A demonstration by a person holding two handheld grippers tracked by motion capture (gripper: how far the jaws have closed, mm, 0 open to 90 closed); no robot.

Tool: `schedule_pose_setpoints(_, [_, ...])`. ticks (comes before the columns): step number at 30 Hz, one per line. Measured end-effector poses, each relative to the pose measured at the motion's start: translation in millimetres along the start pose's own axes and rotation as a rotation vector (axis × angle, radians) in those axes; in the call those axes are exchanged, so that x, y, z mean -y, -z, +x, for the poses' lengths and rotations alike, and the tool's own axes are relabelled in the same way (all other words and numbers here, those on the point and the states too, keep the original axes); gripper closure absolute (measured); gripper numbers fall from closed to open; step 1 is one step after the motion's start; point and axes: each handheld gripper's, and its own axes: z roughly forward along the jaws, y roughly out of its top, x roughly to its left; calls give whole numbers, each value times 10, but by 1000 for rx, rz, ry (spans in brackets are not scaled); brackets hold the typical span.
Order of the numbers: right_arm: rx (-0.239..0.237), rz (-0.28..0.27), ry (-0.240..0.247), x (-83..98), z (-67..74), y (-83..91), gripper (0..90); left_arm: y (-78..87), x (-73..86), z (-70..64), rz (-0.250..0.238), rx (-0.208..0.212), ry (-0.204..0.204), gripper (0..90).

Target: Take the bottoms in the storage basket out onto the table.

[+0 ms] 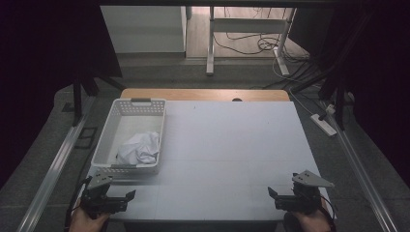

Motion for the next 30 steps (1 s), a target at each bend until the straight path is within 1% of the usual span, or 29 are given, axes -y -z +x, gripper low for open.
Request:
schedule_pose_setpoints(2, [2,0,6,-2,7,-2,0,-4,3,2,6,-4,-5,21])
schedule_pose_setpoints(3, [-7,3,5,-2,2,-9,0,-6,3,20,9,8,5,22])
schedule_pose_setpoints(4, [-7,3,5,-2,2,-9,0,-6,3,20,9,8,5,24])
schedule_pose_setpoints(5, [-9,11,-4,-4,-8,-15,0,-7,4,33,10,22,8,25])
schedule_pose_setpoints(8, [-23,11,-12,-4,-20,-16,0,-6,5,41,9,30,12,26])
schedule_pose_setpoints(16, [-42,16,-8,-6,-25,-23,0,-2,11,55,5,54,18,26])
schedule_pose_setpoints(17, [-47,17,-8,-7,-26,-26,0,3,13,62,3,66,20,25])
schedule_pose_setpoints(18, [-47,17,-8,-7,-26,-26,0,3,13,62,3,66,20,25])
schedule_pose_setpoints(22, [-55,23,-6,-9,-27,-33,0,2,15,90,0,91,34,21])
schedule_pose_setpoints(26, [-59,27,-6,-11,-25,-39,0,8,18,109,-5,107,43,12])
schedule_pose_setpoints(30, [-63,34,-1,-14,-22,-46,0,20,21,113,-12,110,44,0])
